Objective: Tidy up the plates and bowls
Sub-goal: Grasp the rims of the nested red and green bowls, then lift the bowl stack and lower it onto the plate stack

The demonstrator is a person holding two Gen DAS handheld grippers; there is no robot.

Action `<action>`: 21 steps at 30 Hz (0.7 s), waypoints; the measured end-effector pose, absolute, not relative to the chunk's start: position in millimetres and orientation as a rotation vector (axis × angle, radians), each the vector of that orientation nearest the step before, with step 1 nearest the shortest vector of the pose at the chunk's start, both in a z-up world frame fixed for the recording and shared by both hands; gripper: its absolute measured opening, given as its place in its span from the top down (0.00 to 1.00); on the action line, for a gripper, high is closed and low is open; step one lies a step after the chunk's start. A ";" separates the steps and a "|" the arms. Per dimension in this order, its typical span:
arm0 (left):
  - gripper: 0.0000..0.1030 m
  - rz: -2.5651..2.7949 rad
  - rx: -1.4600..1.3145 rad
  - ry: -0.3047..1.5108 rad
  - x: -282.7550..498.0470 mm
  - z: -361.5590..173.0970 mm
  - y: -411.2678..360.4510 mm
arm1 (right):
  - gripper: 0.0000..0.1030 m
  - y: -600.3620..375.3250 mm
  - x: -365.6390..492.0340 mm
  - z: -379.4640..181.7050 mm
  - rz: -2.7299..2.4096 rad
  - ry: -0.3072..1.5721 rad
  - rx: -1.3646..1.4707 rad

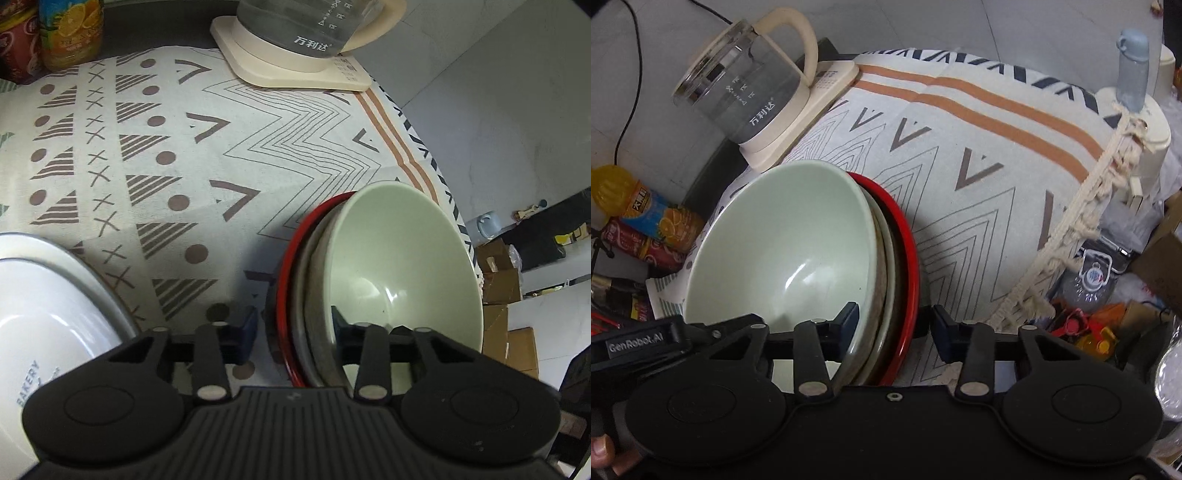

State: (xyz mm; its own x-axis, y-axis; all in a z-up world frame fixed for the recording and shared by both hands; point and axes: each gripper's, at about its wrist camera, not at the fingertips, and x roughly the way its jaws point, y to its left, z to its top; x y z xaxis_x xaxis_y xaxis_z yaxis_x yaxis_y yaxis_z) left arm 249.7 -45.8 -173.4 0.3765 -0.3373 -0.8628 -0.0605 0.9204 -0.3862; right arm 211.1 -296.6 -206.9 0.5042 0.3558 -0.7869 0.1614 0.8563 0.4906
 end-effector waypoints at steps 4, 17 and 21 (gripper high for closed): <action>0.69 -0.186 -0.400 1.213 254.0 -180.7 -45.6 | 0.62 -302.1 214.9 -211.5 0.091 1.085 0.635; 0.70 -0.187 -0.396 1.171 244.0 -172.5 -42.6 | 0.67 -300.0 213.0 -211.0 0.095 1.075 0.616; 0.70 -0.173 -0.397 1.155 240.4 -165.4 -39.0 | 0.67 -299.0 212.4 -208.1 0.124 1.067 0.613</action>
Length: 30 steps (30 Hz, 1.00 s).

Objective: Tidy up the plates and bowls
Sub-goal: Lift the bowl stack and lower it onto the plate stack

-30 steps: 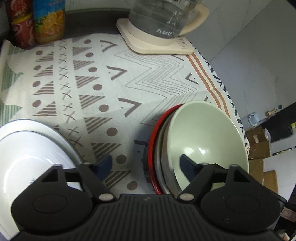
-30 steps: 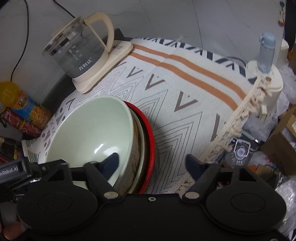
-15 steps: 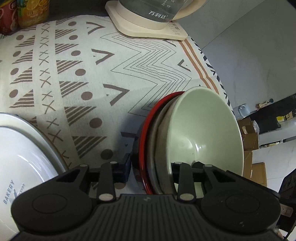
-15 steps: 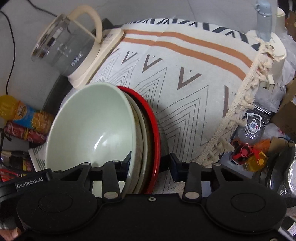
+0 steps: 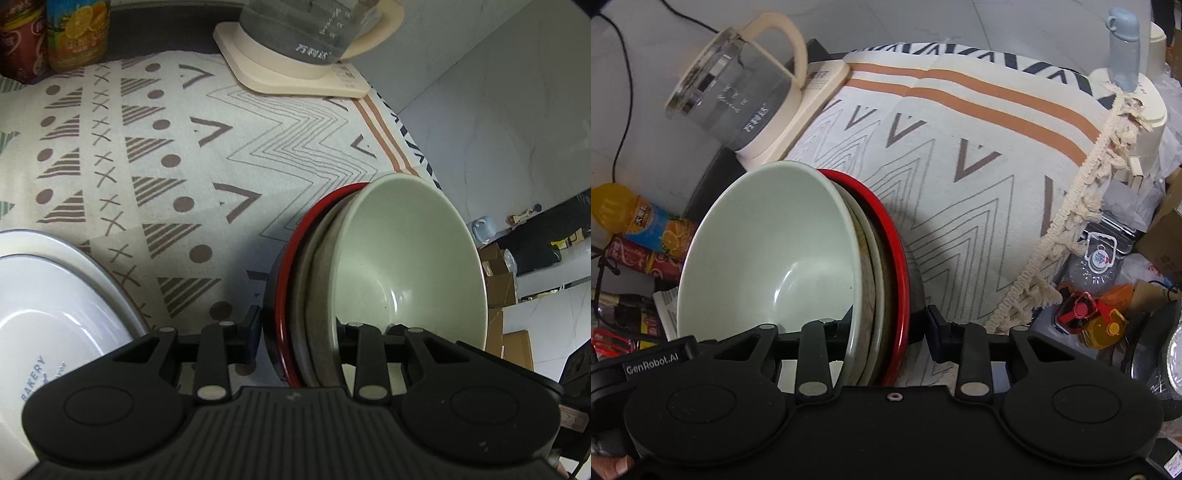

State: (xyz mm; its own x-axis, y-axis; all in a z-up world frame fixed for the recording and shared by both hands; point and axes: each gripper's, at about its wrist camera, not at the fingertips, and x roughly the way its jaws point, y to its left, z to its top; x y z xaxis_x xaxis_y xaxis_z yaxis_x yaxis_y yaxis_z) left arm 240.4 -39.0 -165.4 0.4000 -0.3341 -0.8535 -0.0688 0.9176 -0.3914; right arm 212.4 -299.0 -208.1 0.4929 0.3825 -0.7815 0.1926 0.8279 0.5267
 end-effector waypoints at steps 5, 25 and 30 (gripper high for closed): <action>0.70 -0.163 -0.421 1.131 234.2 -153.5 -30.9 | 0.67 -292.3 212.3 -196.5 0.149 1.049 0.588; 0.70 -0.020 -0.502 1.003 197.0 -102.9 11.2 | 0.67 -256.6 218.0 -152.9 0.311 1.001 0.516; 0.70 0.027 -0.531 0.989 183.5 -99.2 24.7 | 0.67 -244.4 218.8 -146.1 0.358 1.002 0.489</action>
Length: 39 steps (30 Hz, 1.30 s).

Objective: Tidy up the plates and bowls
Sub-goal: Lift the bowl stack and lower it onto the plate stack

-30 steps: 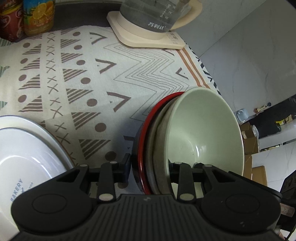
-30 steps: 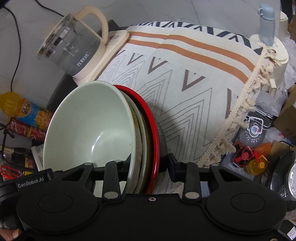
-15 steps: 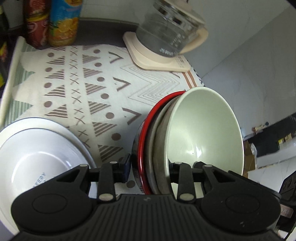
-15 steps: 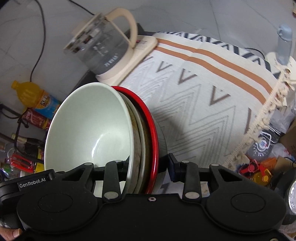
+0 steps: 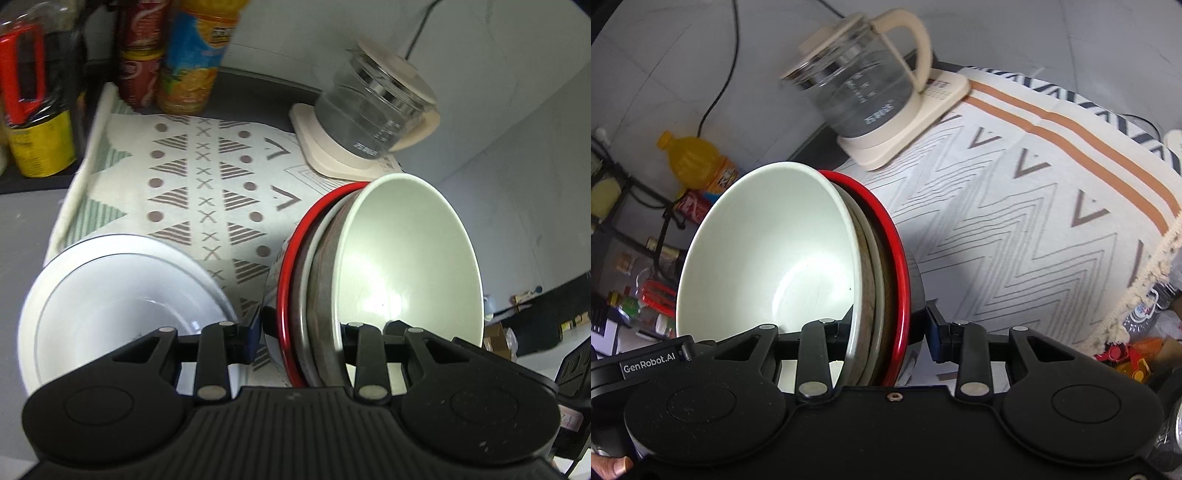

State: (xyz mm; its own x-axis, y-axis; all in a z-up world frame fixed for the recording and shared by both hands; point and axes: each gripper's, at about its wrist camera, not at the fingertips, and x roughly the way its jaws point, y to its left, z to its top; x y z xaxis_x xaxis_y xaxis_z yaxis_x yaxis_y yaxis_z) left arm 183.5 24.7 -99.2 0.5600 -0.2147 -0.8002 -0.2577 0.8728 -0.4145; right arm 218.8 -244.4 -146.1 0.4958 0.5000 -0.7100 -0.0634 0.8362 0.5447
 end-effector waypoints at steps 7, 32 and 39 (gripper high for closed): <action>0.70 0.112 -0.562 0.962 160.5 -96.5 50.4 | 0.67 -216.3 220.2 -140.5 0.441 1.012 0.431; 0.70 0.341 -0.709 0.987 96.2 -128.9 127.2 | 0.67 -110.7 207.4 -160.8 0.664 1.145 0.245; 0.70 0.360 -0.738 1.014 87.6 -138.9 133.6 | 0.67 -97.6 204.5 -168.4 0.673 1.177 0.211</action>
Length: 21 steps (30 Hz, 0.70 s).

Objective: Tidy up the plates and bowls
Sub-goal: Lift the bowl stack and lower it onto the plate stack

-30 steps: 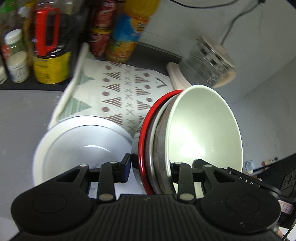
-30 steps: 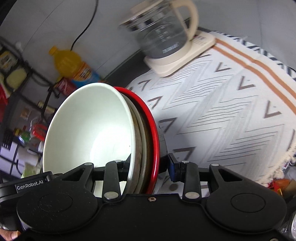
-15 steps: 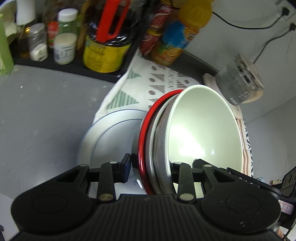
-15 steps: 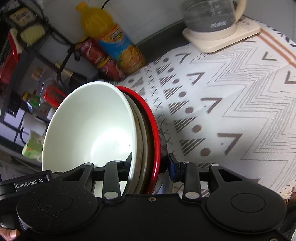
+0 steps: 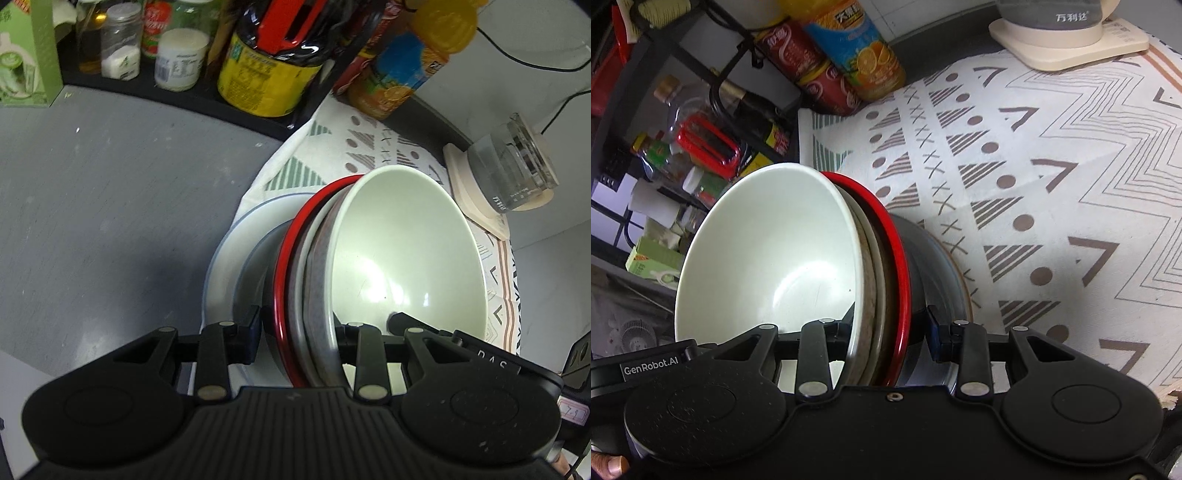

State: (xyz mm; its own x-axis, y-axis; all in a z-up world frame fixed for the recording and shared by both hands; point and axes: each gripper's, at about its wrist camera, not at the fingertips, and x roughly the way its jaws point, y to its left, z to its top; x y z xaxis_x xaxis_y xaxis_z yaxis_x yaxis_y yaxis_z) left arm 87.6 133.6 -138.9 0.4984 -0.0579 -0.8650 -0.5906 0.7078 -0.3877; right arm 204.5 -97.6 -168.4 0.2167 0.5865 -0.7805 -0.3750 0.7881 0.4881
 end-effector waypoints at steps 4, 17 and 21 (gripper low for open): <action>0.70 0.359 -0.744 1.034 85.2 -143.8 135.5 | 0.67 -92.9 203.0 -173.1 0.673 1.202 0.192; 0.69 0.312 -0.736 1.063 91.3 -147.9 141.9 | 0.65 -86.7 201.0 -176.2 0.650 1.225 0.163; 0.61 0.296 -0.648 1.086 99.5 -143.8 138.2 | 0.62 -83.1 200.5 -175.9 0.649 1.224 0.145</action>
